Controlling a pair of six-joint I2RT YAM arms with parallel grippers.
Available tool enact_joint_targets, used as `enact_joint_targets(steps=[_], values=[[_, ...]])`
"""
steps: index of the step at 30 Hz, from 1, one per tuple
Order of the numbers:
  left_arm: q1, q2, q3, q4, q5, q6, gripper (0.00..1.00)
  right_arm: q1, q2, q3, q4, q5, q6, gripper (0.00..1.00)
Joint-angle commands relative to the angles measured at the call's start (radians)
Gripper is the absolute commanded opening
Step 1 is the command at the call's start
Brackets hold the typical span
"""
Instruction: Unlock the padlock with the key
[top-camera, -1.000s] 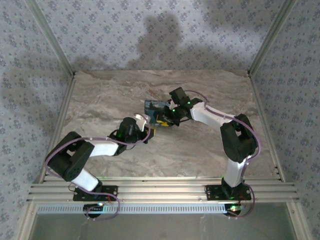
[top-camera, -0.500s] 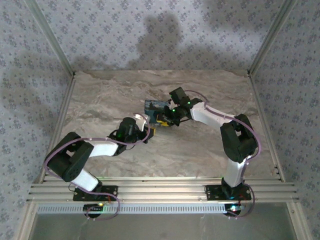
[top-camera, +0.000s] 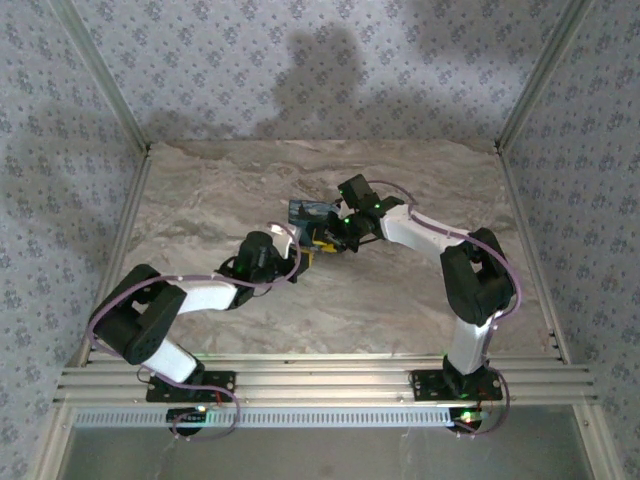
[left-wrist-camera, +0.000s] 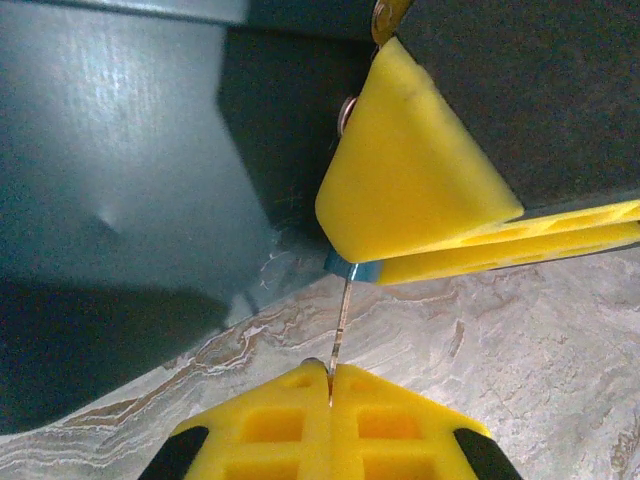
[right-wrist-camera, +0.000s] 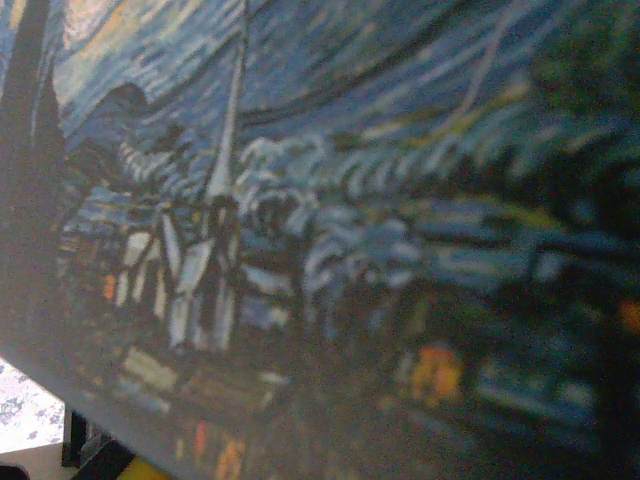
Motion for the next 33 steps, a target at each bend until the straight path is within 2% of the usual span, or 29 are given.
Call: enact_joint_targets(steps=[1, 8, 13, 18, 33], values=[[-0.005, 0.005, 0.043, 0.031, -0.006, -0.011, 0.00, 0.010, 0.009, 0.026, 0.016, -0.006, 0.008, 0.00], [-0.006, 0.001, 0.045, 0.029, -0.025, -0.026, 0.00, 0.015, 0.017, 0.028, 0.016, -0.003, 0.012, 0.00], [-0.031, -0.004, 0.041, 0.033, -0.118, -0.023, 0.00, 0.024, 0.024, 0.034, 0.007, 0.015, 0.037, 0.00], [-0.038, 0.003, 0.012, 0.098, -0.147, -0.026, 0.00, 0.036, 0.038, 0.069, -0.046, 0.039, 0.037, 0.00], [-0.037, 0.037, -0.010, 0.252, -0.018, -0.101, 0.00, 0.059, 0.046, 0.036, 0.037, 0.095, 0.105, 0.00]])
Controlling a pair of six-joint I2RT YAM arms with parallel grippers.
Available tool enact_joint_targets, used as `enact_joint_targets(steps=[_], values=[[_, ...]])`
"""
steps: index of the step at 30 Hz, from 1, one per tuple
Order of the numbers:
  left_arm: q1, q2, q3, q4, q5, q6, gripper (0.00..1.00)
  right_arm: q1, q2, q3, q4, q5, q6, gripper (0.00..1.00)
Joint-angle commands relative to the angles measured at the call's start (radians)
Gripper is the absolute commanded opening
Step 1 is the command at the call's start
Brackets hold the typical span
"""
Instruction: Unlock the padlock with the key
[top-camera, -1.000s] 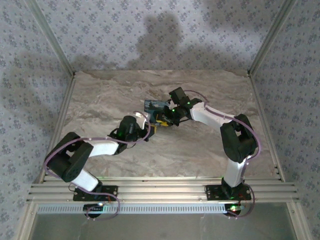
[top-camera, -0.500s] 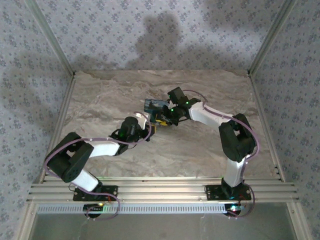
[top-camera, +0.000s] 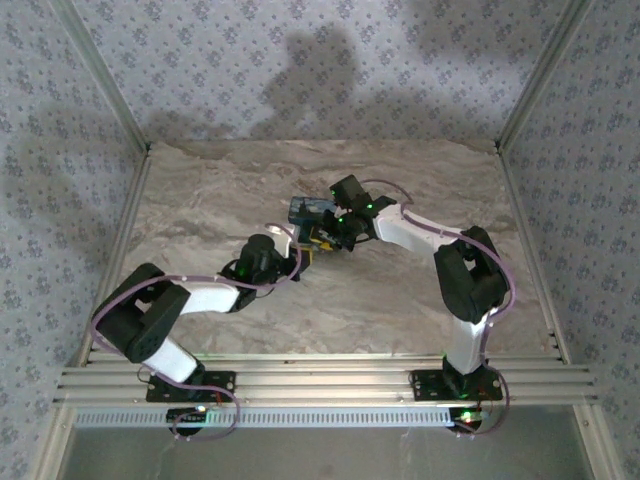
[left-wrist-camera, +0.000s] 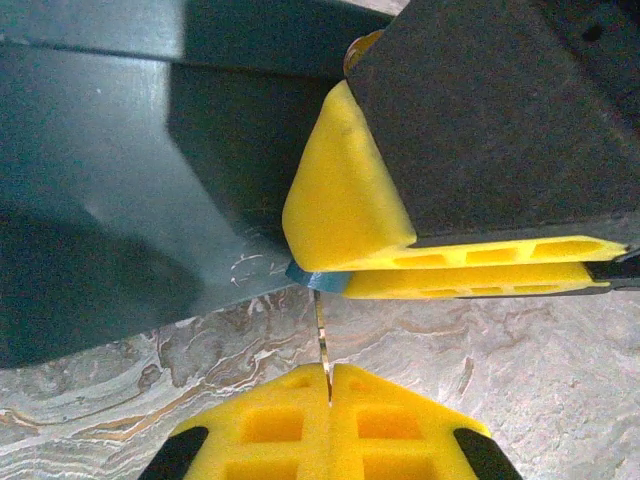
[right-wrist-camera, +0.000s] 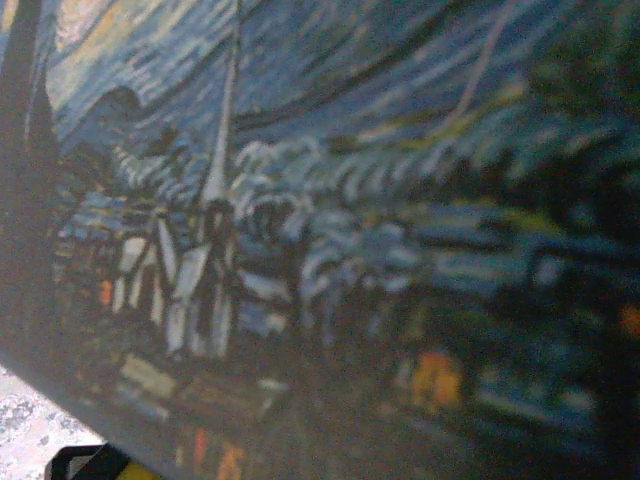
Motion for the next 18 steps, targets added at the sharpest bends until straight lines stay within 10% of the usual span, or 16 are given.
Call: enact_joint_targets(steps=[1, 18], values=[[-0.010, 0.029, 0.005, 0.180, 0.075, -0.037, 0.00, 0.024, 0.010, -0.005, 0.046, -0.031, 0.038, 0.00], [0.072, 0.052, -0.052, 0.273, 0.103, -0.062, 0.00, 0.021, 0.001, -0.029, 0.037, -0.070, 0.005, 0.00]])
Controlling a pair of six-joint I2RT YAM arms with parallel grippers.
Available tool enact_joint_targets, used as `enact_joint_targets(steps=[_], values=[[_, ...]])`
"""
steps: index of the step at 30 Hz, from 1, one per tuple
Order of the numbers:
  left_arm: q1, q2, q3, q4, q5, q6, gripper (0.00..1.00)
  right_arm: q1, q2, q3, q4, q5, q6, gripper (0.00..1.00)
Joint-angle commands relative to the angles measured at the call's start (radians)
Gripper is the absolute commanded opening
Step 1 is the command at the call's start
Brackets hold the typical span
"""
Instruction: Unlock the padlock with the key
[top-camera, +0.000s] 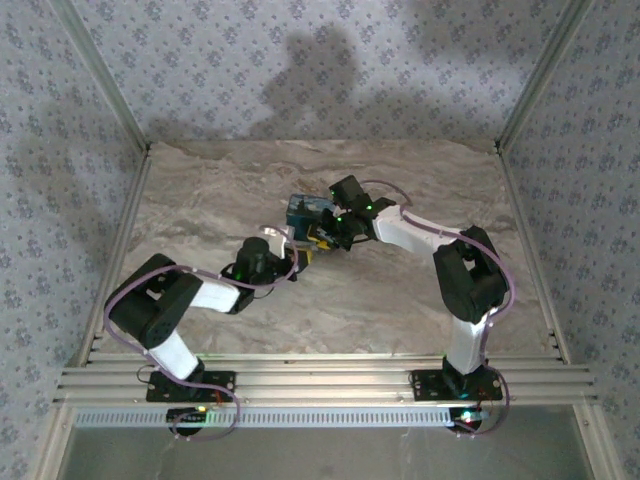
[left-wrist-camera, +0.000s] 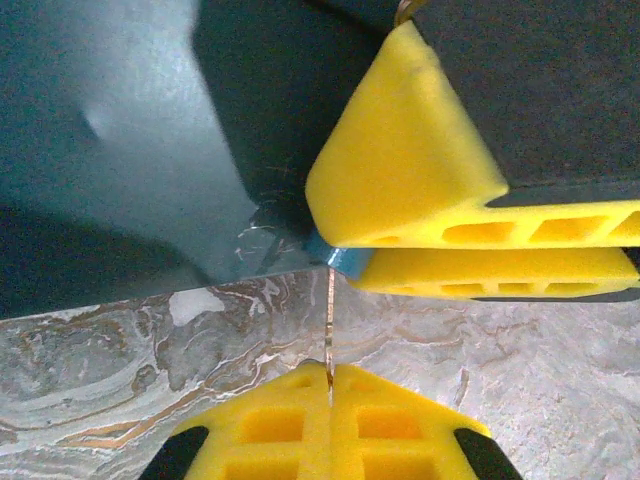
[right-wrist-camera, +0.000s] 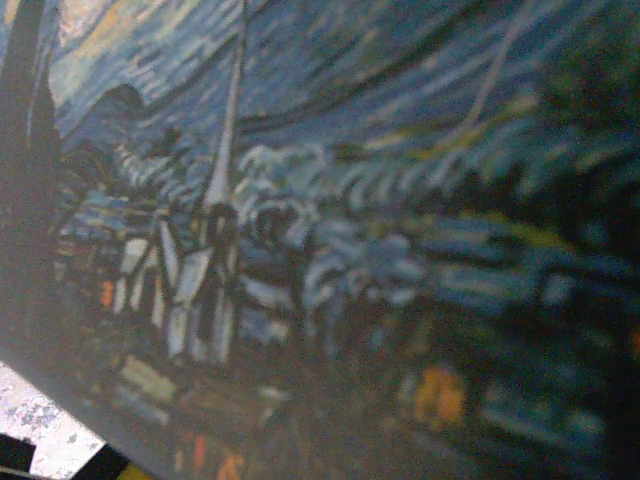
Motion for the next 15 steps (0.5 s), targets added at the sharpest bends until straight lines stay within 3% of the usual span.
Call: enact_joint_targets(steps=[1, 15], values=[[0.021, -0.040, -0.006, 0.092, 0.030, 0.014, 0.00, 0.016, 0.003, -0.016, -0.016, -0.048, -0.029, 0.00], [0.049, -0.035, 0.004, 0.096, 0.086, 0.010, 0.00, 0.019, 0.026, 0.016, -0.062, -0.065, -0.070, 0.00]])
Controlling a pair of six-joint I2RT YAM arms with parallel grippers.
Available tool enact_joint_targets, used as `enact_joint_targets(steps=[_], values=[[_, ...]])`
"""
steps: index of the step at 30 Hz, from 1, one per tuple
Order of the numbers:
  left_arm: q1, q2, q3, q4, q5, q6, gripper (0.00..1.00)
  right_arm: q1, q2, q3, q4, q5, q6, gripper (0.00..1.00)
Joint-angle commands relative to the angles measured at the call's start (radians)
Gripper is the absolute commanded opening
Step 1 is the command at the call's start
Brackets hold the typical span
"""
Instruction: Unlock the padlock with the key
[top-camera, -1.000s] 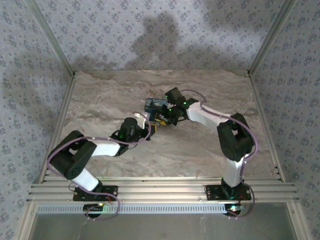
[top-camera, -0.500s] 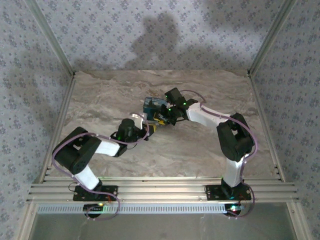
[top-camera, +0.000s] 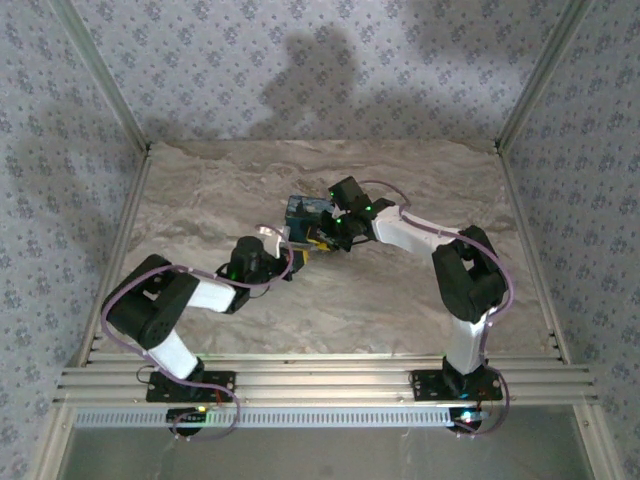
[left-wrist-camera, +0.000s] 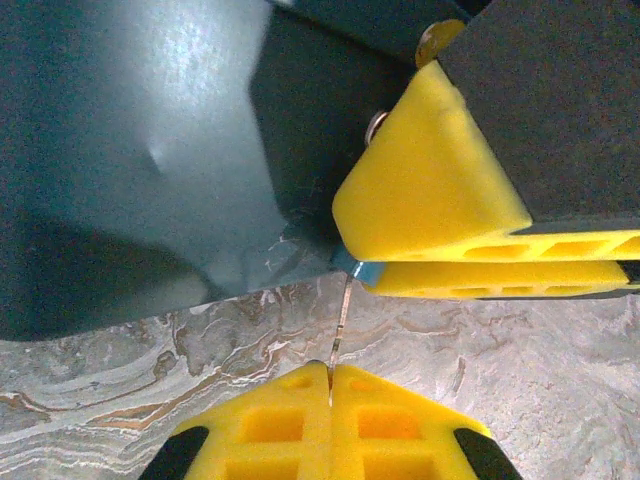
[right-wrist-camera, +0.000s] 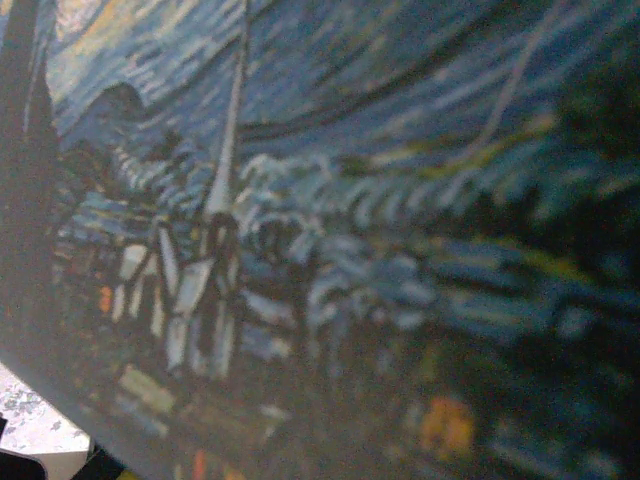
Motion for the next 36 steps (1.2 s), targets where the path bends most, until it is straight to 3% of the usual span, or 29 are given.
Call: enact_joint_targets(steps=[1, 29, 36], values=[[0.010, -0.019, 0.020, 0.089, 0.021, 0.007, 0.00, 0.018, 0.021, 0.020, -0.056, -0.061, -0.032, 0.00], [0.032, 0.095, 0.019, 0.186, 0.031, -0.021, 0.00, 0.017, 0.012, 0.007, -0.032, -0.140, -0.012, 0.00], [0.034, 0.101, 0.031, 0.230, 0.077, -0.045, 0.00, 0.025, 0.026, -0.002, -0.031, -0.128, -0.017, 0.00]])
